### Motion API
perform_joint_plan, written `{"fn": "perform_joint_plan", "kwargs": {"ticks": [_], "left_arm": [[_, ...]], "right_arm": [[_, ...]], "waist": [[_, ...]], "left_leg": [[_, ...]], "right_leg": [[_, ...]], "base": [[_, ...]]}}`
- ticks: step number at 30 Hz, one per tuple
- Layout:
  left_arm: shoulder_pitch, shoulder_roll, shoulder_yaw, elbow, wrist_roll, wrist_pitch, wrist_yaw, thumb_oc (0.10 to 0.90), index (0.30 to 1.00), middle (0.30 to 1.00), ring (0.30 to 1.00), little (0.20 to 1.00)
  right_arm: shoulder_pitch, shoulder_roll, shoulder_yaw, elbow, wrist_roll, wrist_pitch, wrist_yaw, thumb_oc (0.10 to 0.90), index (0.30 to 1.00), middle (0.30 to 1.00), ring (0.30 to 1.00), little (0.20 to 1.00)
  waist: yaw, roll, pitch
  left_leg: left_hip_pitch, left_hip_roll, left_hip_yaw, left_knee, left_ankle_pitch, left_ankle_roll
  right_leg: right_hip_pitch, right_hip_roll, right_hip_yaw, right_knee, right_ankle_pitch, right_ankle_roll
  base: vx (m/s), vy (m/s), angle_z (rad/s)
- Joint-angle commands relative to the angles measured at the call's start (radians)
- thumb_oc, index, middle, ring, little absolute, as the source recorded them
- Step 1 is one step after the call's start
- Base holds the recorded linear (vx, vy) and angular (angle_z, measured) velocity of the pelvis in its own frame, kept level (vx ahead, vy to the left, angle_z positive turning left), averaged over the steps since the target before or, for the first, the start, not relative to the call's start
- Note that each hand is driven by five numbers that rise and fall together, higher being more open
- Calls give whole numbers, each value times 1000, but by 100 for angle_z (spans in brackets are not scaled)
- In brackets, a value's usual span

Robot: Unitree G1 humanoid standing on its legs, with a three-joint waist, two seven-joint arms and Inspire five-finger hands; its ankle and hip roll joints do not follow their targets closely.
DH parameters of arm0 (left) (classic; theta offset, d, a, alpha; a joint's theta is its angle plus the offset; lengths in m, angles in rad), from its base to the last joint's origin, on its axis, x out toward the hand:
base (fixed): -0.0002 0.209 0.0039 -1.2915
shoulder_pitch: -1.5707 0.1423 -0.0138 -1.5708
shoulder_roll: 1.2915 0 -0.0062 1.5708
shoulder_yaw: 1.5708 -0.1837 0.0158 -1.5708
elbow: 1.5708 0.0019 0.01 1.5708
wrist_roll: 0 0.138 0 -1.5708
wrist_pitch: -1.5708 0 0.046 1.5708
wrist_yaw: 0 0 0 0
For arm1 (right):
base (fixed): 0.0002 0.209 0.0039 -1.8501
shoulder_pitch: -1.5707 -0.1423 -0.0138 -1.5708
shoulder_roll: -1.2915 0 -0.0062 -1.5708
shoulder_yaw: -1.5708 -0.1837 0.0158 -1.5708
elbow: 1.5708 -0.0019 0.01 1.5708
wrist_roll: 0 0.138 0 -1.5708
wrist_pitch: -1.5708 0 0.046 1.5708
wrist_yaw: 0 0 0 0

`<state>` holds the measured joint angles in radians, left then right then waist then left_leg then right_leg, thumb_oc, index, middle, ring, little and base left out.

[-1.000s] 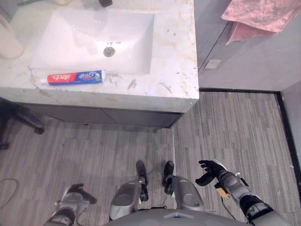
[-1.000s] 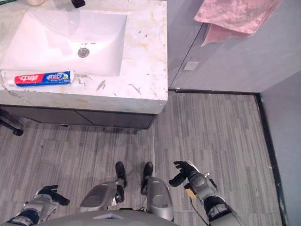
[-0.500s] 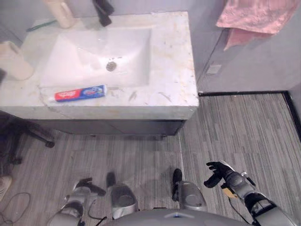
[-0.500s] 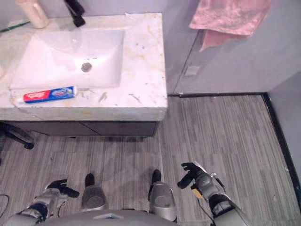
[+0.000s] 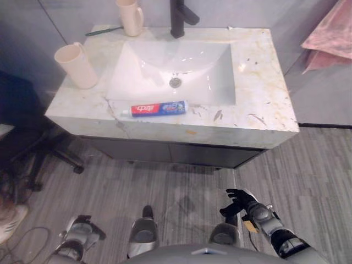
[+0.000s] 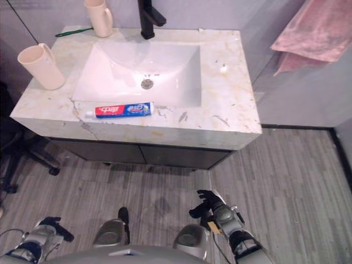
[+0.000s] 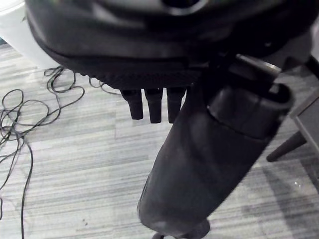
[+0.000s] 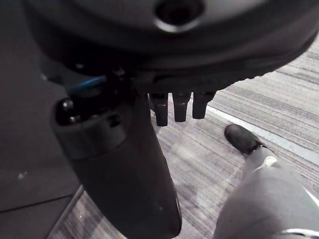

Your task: Organize the bathroom.

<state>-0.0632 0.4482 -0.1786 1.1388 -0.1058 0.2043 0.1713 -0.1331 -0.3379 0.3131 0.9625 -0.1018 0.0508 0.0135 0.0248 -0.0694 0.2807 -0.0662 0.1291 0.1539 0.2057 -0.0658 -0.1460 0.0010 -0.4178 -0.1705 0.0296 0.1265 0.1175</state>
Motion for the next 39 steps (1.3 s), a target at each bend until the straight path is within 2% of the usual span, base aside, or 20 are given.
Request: {"fn": "perform_joint_plan", "kwargs": {"ticks": [1,2,3,4,5,6,7,11,13,15,16,18,25,28,30,32,34,36,38,39], "left_arm": [[41,-4,53,-21,59,15,25,800,900,900,900,900],[54,-5,66,-27,35,17,43,800,900,900,900,900],[59,-5,64,-27,20,16,55,800,900,900,900,900],[59,-5,65,-27,20,16,55,800,900,900,900,900],[59,-4,61,-34,21,16,62,800,900,900,900,900],[47,-2,53,-43,8,23,72,800,900,900,900,900],[36,-6,72,-42,-43,24,94,800,900,900,900,900],[15,-32,110,2,-107,-7,127,800,900,900,900,900],[5,-40,121,29,-136,-36,136,800,900,900,900,900],[2,-36,124,26,-158,-39,143,800,900,900,900,900],[1,-37,135,33,-164,-42,150,800,900,900,900,900],[-4,-31,144,53,-150,-24,146,800,900,900,900,900],[37,-38,181,98,-162,-28,168,800,900,900,900,900],[64,-47,196,116,-173,-41,172,800,900,900,900,900],[73,-61,202,123,-169,-50,170,800,900,900,900,900],[71,-72,197,126,-158,-53,165,800,900,900,900,900],[57,-76,188,124,-137,-49,161,800,900,900,900,900],[43,-75,179,116,-130,-34,160,800,900,900,900,900],[28,-75,164,107,-117,-4,165,800,900,900,900,900],[28,-76,165,107,-116,-2,165,800,900,900,900,900]], "right_arm": [[-14,-120,-7,-83,8,0,-6,800,900,900,900,900],[-19,-115,5,-94,-8,8,13,800,900,900,900,900],[-12,-113,15,-108,-9,19,24,800,900,900,900,900],[-12,-113,15,-108,-9,19,24,800,900,900,900,900],[-6,-113,22,-112,0,36,25,800,900,900,900,900],[-4,-116,28,-110,21,44,22,800,900,900,900,900],[-11,-117,30,-80,11,50,26,800,900,900,900,900],[-11,-130,37,-50,37,70,12,800,900,900,900,900],[10,-131,29,-37,41,65,9,800,900,900,900,900],[16,-130,34,-30,49,69,2,800,900,900,900,900],[12,-127,42,-22,28,63,4,800,900,900,900,900],[11,-128,46,-9,38,52,-12,800,900,900,900,900],[5,-109,47,8,9,27,6,800,900,900,900,900],[6,-94,61,25,-35,27,43,800,900,900,900,900],[3,-89,66,33,-63,35,55,800,900,900,900,900],[-2,-89,77,40,-74,41,59,800,900,900,900,900],[-18,-89,82,44,-75,45,63,800,900,900,900,900],[-23,-89,82,40,-70,49,61,800,900,900,900,900],[-29,-88,78,41,-59,47,56,800,900,900,900,900],[-30,-87,78,42,-58,44,54,800,900,900,900,900]], "waist": [[-3,55,15],[-7,65,7],[-22,71,-6],[-22,71,-8],[-33,74,-18],[-31,66,-27],[-21,57,-34],[-34,53,-40],[-38,47,-44],[-25,40,-45],[-24,44,-50],[-23,48,-63],[-13,62,-96],[-4,68,-107],[2,63,-109],[6,52,-105],[7,30,-98],[4,21,-97],[-4,29,-105],[-5,32,-105]], "left_leg": [[73,28,63,-38,-17,90],[88,43,83,-64,3,95],[91,43,57,-90,21,100],[89,43,57,-91,23,100],[91,35,15,-108,34,101],[73,23,-3,-105,39,95],[61,14,-8,-97,43,89],[45,39,-21,-64,79,60],[12,23,-24,-24,113,56],[-17,-26,-86,-24,107,67],[4,-35,-88,-62,82,81],[27,-44,-88,-96,77,79],[83,-47,-68,-178,79,82],[106,-26,-41,-220,105,67],[99,-20,-34,-209,110,59],[67,-32,-45,-129,115,57],[33,-70,-51,12,93,70],[18,-96,-50,94,69,77],[56,-132,-26,39,-4,105],[63,-134,-23,22,-10,109]], "right_leg": [[-58,-1,-89,70,72,95],[-74,47,-86,131,9,79],[-87,119,-34,166,-50,67],[-90,119,-34,165,-49,66],[-90,182,8,177,-103,48],[-78,210,0,143,-122,26],[-53,233,-34,100,-126,3],[-32,283,-21,78,-154,-38],[-1,301,-21,43,-151,-53],[17,305,4,17,-140,-48],[10,301,10,27,-143,-45],[15,295,-5,3,-129,-43],[34,294,-25,-35,-115,-33],[60,309,-58,-69,-115,-42],[67,313,-71,-79,-115,-48],[66,315,-68,-76,-117,-58],[61,303,-58,-64,-116,-68],[58,296,-63,-64,-107,-66],[45,301,-71,-53,-106,-57],[40,302,-70,-47,-108,-54]], "base": [[-58,189,-43],[-36,140,-65],[-16,91,-96],[11,34,-113],[-18,-12,-62],[-24,-48,-5],[-34,-57,28],[-20,-10,0],[0,0,0],[5,26,40],[-15,72,35],[-30,54,-16],[6,-10,6],[14,-114,-10],[-19,-52,3],[-66,-36,8],[-100,-41,25],[-66,-33,42],[-14,10,17],[4,35,5]]}}
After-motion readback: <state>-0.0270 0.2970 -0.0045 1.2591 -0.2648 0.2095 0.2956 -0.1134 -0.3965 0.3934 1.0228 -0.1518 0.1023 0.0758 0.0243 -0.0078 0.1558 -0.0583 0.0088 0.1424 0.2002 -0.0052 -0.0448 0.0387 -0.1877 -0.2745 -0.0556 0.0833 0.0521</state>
